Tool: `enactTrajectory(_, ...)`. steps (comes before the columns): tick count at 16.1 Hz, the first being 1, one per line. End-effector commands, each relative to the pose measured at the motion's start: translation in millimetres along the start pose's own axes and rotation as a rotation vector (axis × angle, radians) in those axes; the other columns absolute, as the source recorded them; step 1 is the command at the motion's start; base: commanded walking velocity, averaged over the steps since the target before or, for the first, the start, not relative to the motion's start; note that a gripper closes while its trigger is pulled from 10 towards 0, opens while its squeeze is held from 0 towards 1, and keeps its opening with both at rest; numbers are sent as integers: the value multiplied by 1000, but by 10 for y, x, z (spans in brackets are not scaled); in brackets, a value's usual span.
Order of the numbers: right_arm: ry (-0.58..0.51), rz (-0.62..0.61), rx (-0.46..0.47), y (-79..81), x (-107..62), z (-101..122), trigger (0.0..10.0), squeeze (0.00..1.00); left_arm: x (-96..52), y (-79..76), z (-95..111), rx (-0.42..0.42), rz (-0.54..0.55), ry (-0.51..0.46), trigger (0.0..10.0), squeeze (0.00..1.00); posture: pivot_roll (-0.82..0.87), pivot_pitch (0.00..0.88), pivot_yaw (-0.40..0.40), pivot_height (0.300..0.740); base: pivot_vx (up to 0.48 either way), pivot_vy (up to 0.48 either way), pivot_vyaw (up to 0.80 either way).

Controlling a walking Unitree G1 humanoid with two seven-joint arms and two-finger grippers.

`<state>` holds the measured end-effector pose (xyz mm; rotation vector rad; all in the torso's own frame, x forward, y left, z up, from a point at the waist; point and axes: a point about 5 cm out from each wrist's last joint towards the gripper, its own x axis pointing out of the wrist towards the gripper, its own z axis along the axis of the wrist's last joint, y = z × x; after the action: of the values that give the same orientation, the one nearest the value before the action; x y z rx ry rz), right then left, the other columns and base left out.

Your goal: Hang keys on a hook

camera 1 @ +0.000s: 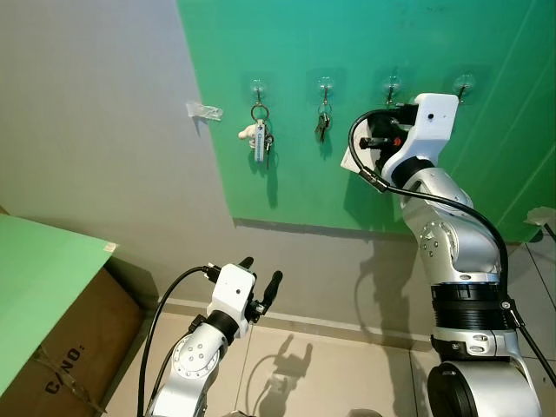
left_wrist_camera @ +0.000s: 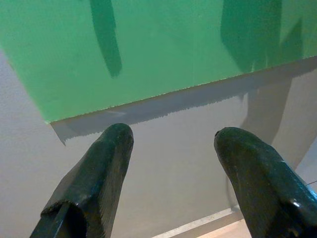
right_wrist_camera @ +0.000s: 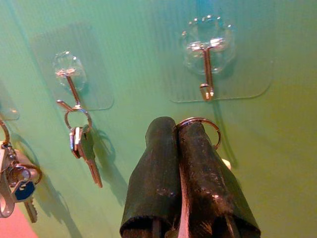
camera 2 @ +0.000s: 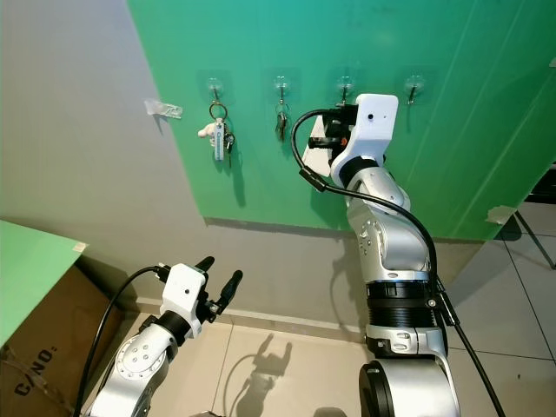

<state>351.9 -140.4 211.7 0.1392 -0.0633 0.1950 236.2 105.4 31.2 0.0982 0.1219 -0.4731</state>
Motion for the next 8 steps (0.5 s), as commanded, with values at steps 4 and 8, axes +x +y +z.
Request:
enactTrajectory(4, -90, 12, -238, 50, -28, 135, 10000, 0, -6, 3, -12, 8, -4, 14, 10000, 0, -228, 0, 97, 740, 0, 0, 0)
enactTrajectory(8, -100, 17, -264, 94, -53, 118, 10000, 0, -7, -2, -20, 6, -6, 16, 10000, 0, -229, 0, 96, 740, 0, 0, 0)
